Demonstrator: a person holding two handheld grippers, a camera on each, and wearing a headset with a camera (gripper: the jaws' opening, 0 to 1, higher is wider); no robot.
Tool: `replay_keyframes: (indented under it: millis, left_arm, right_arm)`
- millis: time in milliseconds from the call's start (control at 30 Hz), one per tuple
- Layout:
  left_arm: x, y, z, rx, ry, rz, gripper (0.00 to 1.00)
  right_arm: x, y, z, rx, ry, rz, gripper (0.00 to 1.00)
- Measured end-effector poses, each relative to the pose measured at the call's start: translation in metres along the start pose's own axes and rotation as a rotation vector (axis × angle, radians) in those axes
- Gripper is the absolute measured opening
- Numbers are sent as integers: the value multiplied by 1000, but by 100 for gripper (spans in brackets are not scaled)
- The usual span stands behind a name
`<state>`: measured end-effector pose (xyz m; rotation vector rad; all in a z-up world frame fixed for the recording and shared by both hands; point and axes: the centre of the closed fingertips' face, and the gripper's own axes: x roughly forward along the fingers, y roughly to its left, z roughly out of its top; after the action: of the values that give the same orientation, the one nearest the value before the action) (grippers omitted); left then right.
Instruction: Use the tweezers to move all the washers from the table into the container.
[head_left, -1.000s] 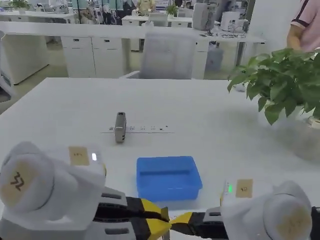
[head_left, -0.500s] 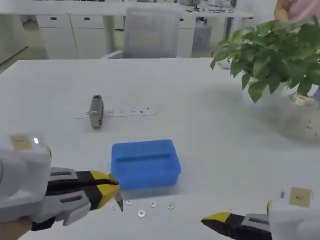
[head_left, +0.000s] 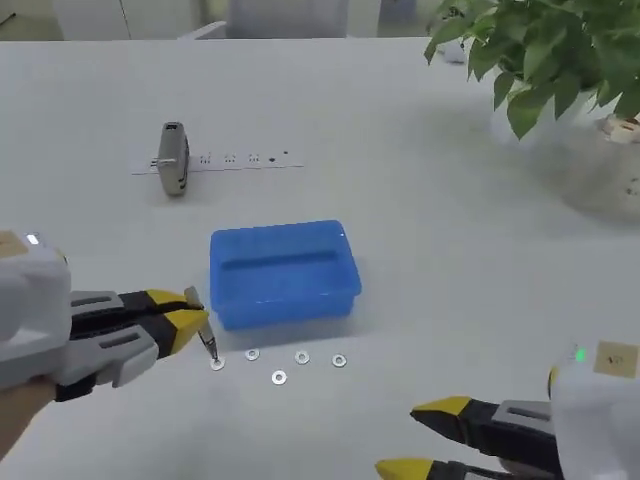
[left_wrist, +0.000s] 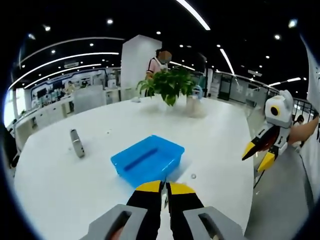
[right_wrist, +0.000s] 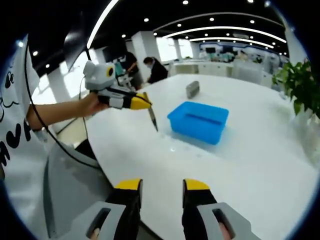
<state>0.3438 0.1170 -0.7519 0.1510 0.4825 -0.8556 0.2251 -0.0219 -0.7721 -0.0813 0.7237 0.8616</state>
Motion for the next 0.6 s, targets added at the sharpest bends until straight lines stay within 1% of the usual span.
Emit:
replay_keyframes:
  millis: [67, 133, 167, 300, 433, 500, 533, 600]
  left_arm:
    - [3, 2, -4, -10, -3, 7, 0]
    - [5, 4, -6, -11, -4, 18, 0]
    - [6, 5, -6, -17, -11, 22, 0]
    - [11, 8, -9, -41, -20, 19, 0]
    - [11, 8, -9, -59, -36, 20, 0]
    - [9, 5, -4, -75, -51, 15, 0]
    - [8, 3, -2, -70, -57, 16, 0]
    - [6, -2, 4, -56, -66, 12, 0]
  right_arm:
    - [1, 1, 0, 1, 3, 1, 29]
    - [1, 1, 1, 4, 2, 2, 29]
    - [2, 0, 1, 5, 3, 0, 29]
    - [2, -1, 0, 9, 10, -1, 28]
    - [3, -2, 0, 9, 13, 1, 26]
    - [8, 1, 10, 31, -21, 33, 26]
    - [12, 4, 21, 22, -45, 57, 26]
    - [20, 7, 41, -23, -73, 88, 26]
